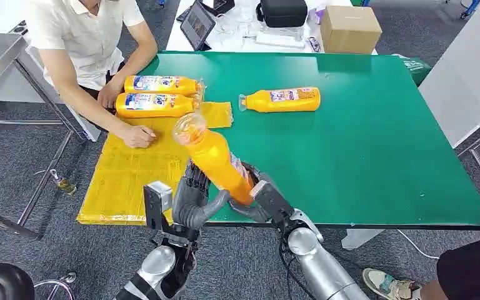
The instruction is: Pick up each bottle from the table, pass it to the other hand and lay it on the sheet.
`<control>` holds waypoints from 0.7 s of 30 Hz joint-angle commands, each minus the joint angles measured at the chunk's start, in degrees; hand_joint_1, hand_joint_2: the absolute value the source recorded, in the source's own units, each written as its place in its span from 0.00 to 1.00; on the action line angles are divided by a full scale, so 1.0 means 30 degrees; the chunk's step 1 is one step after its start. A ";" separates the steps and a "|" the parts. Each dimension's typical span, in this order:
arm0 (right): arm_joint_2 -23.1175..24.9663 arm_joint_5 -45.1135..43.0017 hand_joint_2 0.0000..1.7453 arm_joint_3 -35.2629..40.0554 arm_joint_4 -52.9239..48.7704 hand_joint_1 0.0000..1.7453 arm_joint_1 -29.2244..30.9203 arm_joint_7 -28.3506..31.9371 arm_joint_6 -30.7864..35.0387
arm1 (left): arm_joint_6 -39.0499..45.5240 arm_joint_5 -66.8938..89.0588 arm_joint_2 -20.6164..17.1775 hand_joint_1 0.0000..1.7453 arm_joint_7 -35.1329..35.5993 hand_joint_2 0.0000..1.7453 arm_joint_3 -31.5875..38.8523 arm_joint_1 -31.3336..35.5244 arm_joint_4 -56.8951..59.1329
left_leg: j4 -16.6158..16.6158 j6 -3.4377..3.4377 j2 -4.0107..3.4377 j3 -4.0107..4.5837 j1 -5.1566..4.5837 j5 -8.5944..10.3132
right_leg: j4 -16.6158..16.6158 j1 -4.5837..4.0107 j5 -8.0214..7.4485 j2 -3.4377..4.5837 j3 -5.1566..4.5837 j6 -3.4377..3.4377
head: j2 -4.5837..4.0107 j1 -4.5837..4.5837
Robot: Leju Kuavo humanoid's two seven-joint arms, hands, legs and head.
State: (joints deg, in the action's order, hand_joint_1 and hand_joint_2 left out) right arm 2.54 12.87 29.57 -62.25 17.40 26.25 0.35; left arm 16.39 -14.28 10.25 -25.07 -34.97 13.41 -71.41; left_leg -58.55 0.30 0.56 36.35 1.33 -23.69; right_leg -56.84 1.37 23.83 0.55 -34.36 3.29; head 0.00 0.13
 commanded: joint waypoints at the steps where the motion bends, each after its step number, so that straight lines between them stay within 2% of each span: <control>1: -0.0204 0.0513 1.00 0.2191 -0.0531 1.00 0.0458 0.0032 0.0020 | 0.0883 0.1333 0.0343 0.00 -0.0286 1.00 -0.0333 0.1755 0.2686 | 0.0009 -0.0035 -0.0018 -0.0089 0.0007 -0.0033 | 0.0016 -0.0027 0.0029 -0.0021 0.0093 -0.0069 | 0.0000 0.0007; 6: -0.0188 0.0490 1.00 0.2456 -0.0589 1.00 0.0474 0.0042 -0.0227 | 0.1546 0.3037 0.0463 0.00 -0.0720 1.00 -0.0714 0.1880 0.2591 | 0.0007 -0.0029 -0.0006 -0.0060 -0.0001 -0.0021 | 0.0010 -0.0014 0.0023 -0.0025 0.0059 -0.0049 | 0.0000 -0.0007; 8: -0.0132 0.0494 1.00 0.2563 -0.0402 1.00 0.0547 0.0031 -0.0298 | 0.0214 0.1814 0.0590 0.00 -0.0613 1.00 -0.0393 0.1589 0.2123 | 0.0001 -0.0024 -0.0003 -0.0041 0.0007 -0.0017 | 0.0011 -0.0019 0.0016 -0.0024 0.0045 -0.0041 | 0.0000 0.0007; 13: -0.0132 0.0494 1.00 0.2563 -0.0402 1.00 0.0547 0.0031 -0.0298 | 0.0214 0.1814 0.0590 0.00 -0.0613 1.00 -0.0393 0.1589 0.2123 | 0.0003 -0.0045 -0.0026 -0.0110 0.0014 -0.0045 | 0.0020 -0.0038 0.0036 -0.0023 0.0116 -0.0083 | 0.0000 0.0000; 14: -0.0106 0.0431 1.00 0.2622 -0.0309 1.00 0.0510 0.0028 -0.0362 | -0.0053 0.1340 0.0618 0.00 -0.0569 1.00 -0.0123 0.1425 0.1913 | 0.0000 -0.0021 -0.0014 -0.0037 0.0004 -0.0017 | 0.0005 -0.0015 0.0014 -0.0010 0.0035 -0.0040 | 0.0000 0.0000; 15: -0.0131 0.0308 1.00 0.2747 -0.0305 1.00 0.0455 0.0029 -0.0603 | -0.0810 0.0403 0.0683 1.00 -0.1059 1.00 0.0285 0.1176 0.1437 | 0.0002 -0.0030 -0.0015 -0.0063 0.0003 -0.0026 | 0.0007 -0.0020 0.0023 -0.0020 0.0063 -0.0057 | 0.0000 0.0007; 21: -0.0233 -0.0462 1.00 0.3099 0.0526 1.00 -0.0118 0.0040 -0.1436 | -0.3129 -0.2927 0.0414 1.00 -0.0547 1.00 0.1352 0.0267 -0.0928 | 0.0001 -0.0033 -0.0036 -0.0083 0.0013 -0.0047 | 0.0016 -0.0031 0.0035 -0.0002 0.0081 -0.0062 | 0.0000 0.0000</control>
State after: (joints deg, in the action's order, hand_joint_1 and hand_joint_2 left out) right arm 2.47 13.24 33.51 -64.59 17.32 26.29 -0.64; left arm 13.28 -16.40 11.04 -28.09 -33.05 14.88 -68.81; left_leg -58.55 0.30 0.53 36.35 1.34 -23.69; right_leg -56.84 1.37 23.83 0.57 -34.40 3.29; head 0.00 0.13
